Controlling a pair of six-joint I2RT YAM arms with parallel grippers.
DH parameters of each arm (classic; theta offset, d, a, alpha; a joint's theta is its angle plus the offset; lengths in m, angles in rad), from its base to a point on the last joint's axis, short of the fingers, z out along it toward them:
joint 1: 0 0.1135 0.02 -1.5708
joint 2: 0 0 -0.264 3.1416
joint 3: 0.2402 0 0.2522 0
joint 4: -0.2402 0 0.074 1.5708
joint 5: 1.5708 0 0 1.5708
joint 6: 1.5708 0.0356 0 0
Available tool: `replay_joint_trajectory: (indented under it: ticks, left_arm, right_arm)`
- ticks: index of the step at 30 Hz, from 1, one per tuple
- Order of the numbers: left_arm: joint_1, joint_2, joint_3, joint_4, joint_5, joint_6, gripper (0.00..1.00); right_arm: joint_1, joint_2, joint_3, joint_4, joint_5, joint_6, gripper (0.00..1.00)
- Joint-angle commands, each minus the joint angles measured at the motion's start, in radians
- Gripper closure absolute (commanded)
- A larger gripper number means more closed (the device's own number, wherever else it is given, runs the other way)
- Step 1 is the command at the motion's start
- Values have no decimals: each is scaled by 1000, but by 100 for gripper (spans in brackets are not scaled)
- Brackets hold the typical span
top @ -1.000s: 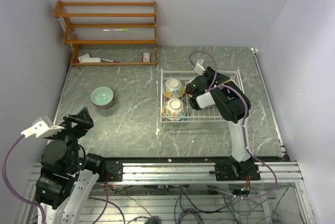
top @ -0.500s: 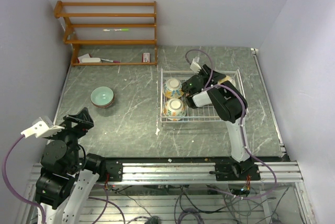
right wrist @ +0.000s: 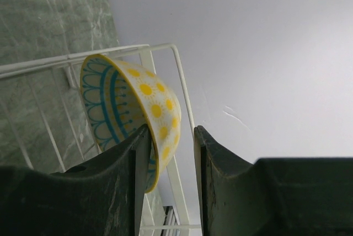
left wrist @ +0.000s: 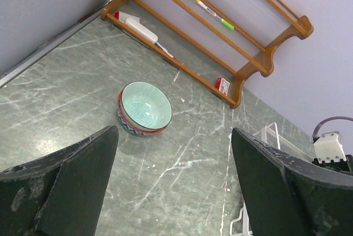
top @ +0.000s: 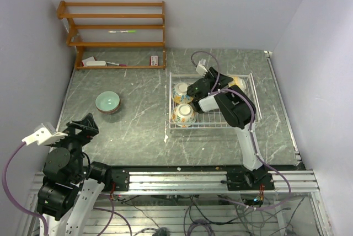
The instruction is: Load the bowls into the dish rack
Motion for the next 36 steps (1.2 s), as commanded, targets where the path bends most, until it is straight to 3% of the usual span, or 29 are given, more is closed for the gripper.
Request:
replay_joint_trajectory:
  ticks: [1, 24, 36]
  left_arm:
    - [-6, -16, 18, 15, -21, 1, 5]
    - [-6, -19, 16, 16, -21, 1, 5]
    - [-6, -20, 16, 16, -17, 1, 5]
  right_arm:
    - [15, 23, 43, 292, -3, 1, 64]
    - [70, 55, 193, 293, 46, -54, 64]
    - [88, -32, 302, 295, 130, -226, 65]
